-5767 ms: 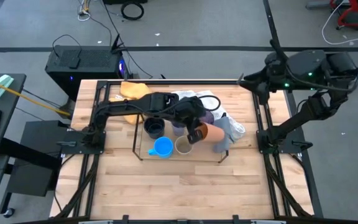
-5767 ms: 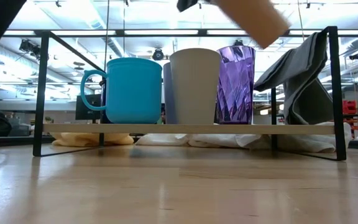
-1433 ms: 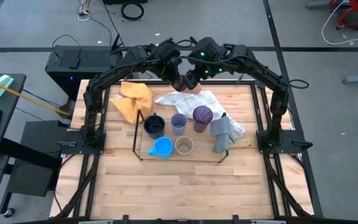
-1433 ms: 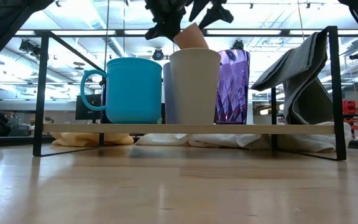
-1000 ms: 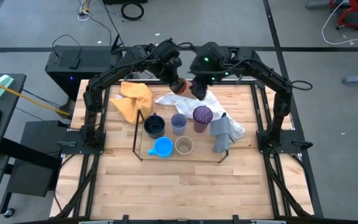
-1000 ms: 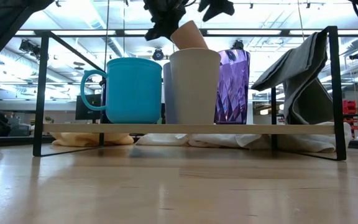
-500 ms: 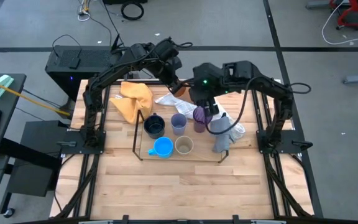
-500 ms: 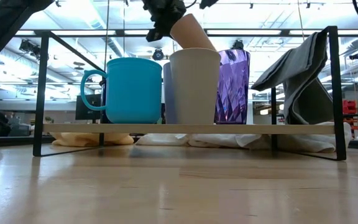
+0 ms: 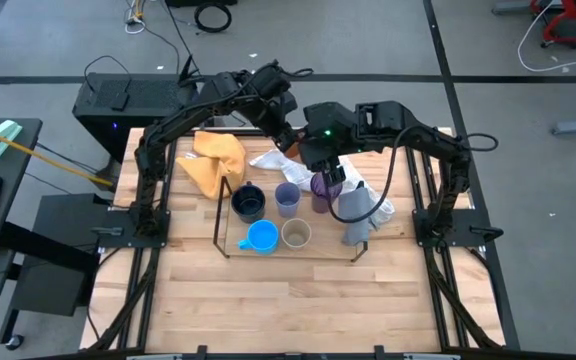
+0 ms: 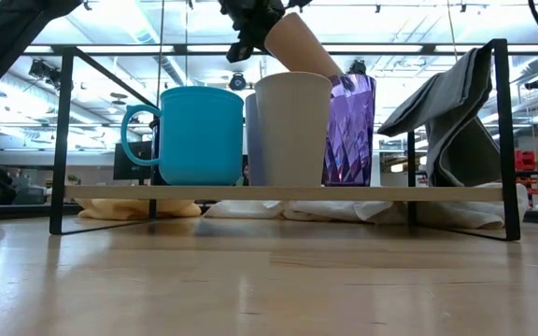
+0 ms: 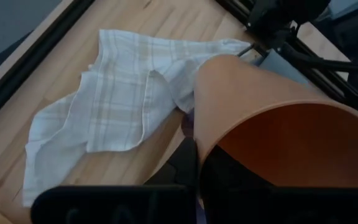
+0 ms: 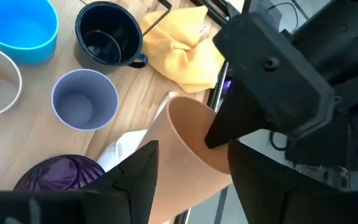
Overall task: Stack small to large cups/mugs on shelf
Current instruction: Put the orange cup on the shelf
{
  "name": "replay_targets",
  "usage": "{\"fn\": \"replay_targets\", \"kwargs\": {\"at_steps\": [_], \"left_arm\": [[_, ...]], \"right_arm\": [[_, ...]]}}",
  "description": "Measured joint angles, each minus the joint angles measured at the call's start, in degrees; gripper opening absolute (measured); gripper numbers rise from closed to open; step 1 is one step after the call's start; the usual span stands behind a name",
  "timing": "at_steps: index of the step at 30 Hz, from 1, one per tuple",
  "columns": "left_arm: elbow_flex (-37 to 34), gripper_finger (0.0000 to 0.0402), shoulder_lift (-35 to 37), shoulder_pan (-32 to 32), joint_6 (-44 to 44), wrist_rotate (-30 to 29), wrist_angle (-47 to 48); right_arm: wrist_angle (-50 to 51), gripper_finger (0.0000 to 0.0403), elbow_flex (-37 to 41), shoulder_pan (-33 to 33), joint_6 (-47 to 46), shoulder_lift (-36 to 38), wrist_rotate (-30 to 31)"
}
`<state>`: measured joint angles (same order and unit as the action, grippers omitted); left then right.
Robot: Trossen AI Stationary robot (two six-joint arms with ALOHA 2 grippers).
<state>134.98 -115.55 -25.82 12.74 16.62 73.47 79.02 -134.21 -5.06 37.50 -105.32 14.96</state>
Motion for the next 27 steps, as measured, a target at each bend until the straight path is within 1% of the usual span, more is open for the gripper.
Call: {"fn": "replay_targets", "kwargs": {"at_steps": [6, 13, 19, 23, 27], "left_arm": [[0.0, 0.0009, 0.0, 0.8, -0.1, 0.4, -0.7], [0.0, 0.0009, 0.0, 1.0, -2.6, -1.4, 4.7], [0.0, 0.0009, 0.0, 0.8, -3.0, -1.5, 3.4], [0.0, 0.0009, 0.0, 0.5, -3.5, -1.6, 2.8], [0.0, 0.0009, 0.0, 0.2, -3.9, -1.6, 1.7]], "right_arm": [[0.7, 0.0199, 0.1, 0.0, -0.2, -1.6, 0.0], [0.2, 0.0199, 0.1, 0.8, -0.2, -3.2, -0.3], [1.6, 0.0199, 0.1, 0.7, -0.7, -3.2, 0.2], [1.4, 0.0198, 0.1, 0.7, -0.4, -3.2, 1.6], [0.7, 0.0189, 0.1, 0.7, 0.2, -3.2, 3.0]]}}
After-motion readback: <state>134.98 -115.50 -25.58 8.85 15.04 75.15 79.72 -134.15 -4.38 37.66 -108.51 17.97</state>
